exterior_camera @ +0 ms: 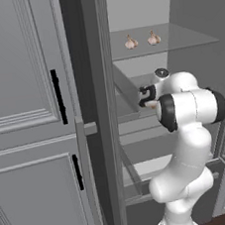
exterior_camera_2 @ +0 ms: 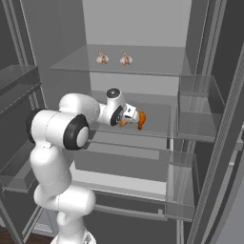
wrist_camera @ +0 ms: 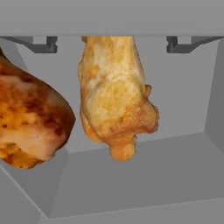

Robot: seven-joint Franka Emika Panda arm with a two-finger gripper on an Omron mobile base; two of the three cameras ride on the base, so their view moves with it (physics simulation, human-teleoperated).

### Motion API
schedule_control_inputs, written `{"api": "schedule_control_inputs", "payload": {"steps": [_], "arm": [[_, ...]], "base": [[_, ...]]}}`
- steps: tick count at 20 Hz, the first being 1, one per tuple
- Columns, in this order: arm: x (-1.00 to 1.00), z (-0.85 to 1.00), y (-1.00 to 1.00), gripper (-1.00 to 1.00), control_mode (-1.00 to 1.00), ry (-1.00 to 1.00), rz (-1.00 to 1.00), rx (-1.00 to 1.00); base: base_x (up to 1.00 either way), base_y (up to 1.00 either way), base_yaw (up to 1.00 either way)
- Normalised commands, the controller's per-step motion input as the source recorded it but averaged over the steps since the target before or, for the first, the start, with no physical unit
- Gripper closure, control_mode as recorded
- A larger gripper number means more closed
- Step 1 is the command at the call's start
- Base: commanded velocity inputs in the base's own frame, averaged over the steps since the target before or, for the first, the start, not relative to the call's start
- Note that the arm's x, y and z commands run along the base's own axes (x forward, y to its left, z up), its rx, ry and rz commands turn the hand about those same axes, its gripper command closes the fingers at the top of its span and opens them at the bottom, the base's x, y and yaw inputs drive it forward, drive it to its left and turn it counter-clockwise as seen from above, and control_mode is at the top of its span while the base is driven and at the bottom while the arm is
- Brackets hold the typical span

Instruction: Place one garlic and one chicken drumstick in each tupperware on the nearby counter, to pack two identical lunches.

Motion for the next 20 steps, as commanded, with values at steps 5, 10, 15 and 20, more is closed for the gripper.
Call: {"api": "schedule_control_inputs", "payload": {"steps": [5, 10, 15, 20], "arm": [[0.24, -0.23, 0.0, -1.0, -1.0, 0.0, -0.04, 0.0], [0.09, -0.04, 0.0, 1.0, -1.0, 0.0, -0.01, 0.0], [-0.28, 0.12, 0.0, 1.0, -1.0, -0.03, -0.02, 0.0], [-1.0, 1.0, 0.05, 1.0, -1.0, -0.14, -0.06, 0.03]], "base": [[0.0, 0.0, 0.0], [0.0, 0.0, 0.0], [0.0, 0.0, 0.0], [0.0, 0.0, 0.0]]}}
